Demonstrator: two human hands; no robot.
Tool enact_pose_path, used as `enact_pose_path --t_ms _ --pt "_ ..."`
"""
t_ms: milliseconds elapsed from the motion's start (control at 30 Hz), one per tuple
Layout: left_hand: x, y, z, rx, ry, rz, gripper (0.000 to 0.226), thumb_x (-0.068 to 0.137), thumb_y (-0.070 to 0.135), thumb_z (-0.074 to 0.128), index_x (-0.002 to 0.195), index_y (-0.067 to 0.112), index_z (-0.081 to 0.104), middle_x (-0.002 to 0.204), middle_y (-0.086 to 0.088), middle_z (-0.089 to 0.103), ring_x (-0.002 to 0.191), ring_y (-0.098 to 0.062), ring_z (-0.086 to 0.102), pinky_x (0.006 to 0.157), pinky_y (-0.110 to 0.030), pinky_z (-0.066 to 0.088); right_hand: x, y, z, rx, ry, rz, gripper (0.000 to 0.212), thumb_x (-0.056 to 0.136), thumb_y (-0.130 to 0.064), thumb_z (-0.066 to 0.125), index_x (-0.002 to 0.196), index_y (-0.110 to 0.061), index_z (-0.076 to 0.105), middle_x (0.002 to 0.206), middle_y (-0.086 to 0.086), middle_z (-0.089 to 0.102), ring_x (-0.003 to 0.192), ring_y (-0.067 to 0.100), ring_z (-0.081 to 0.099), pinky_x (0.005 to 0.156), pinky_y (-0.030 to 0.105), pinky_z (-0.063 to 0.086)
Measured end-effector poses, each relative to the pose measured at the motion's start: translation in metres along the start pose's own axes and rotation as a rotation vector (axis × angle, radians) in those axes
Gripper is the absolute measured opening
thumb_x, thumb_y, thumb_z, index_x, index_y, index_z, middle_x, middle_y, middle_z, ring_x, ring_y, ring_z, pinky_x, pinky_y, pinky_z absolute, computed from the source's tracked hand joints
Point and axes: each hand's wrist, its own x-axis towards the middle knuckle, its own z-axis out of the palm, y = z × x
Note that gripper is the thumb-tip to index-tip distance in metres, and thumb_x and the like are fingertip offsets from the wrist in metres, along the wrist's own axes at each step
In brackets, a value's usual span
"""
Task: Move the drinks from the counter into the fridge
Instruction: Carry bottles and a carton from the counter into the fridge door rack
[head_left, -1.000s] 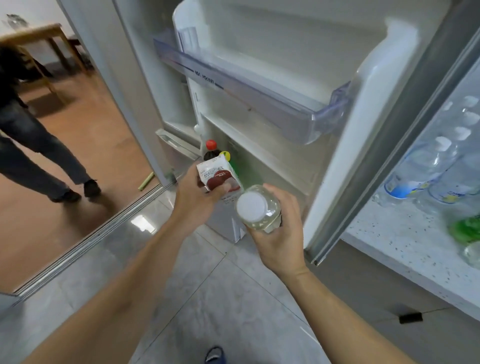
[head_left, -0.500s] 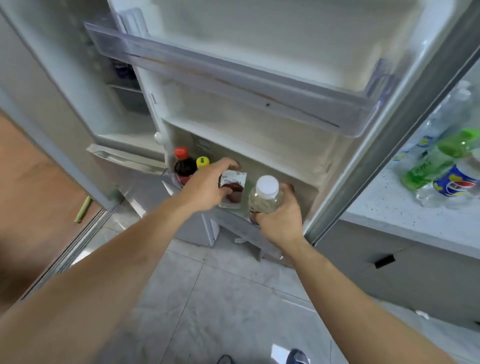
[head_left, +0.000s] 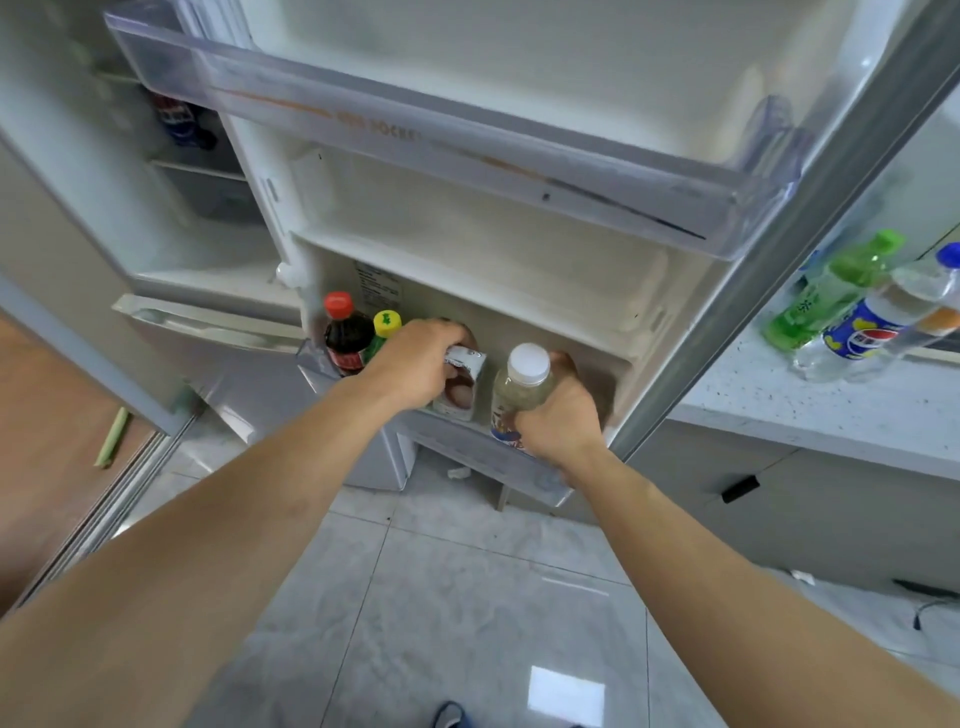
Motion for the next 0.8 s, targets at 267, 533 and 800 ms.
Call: enact_pose_path --t_ms 267,533,800 --pt "0.003 0.006 0.0 0.126 -0.051 0.012 0.045 0.089 0.002 0.063 0.128 0.022 0.065 0.125 -0.009 0.067 0.113 -0.03 0.062 0.091 -0.036 0.052 0.002 -0.005 0.002 -0.066 -0.028 0.005 0.052 0.08 -0.015 0.076 0.123 -0.014 0.046 0.108 0.002 0.063 0.095 0.02 0.063 0.082 0.032 0.055" --pt "-0.016 0.006 0.009 0.082 0.025 0.077 0.056 0.083 -0.005 0.065 0.134 0.019 0.06 0.132 -0.008 0.061 0.116 -0.03 0.059 0.09 -0.043 0.052 0.0 -0.003 0.001 -0.185 -0.024 -0.008 0.062 0.086 -0.019 0.073 0.136 -0.013 0.036 0.132 0.007 0.056 0.121 0.026 0.056 0.103 0.032 0.045" --pt "-0.051 0.016 0.046 -0.314 0.578 0.055 0.039 0.091 -0.005 0.062 0.129 0.001 0.06 0.131 -0.013 0.061 0.122 -0.027 0.056 0.103 -0.026 0.04 -0.042 0.0 -0.004 -0.094 0.143 -0.274 0.068 0.091 -0.014 0.063 0.15 -0.023 0.03 0.148 0.004 0.04 0.122 0.012 0.046 0.1 0.019 0.035"
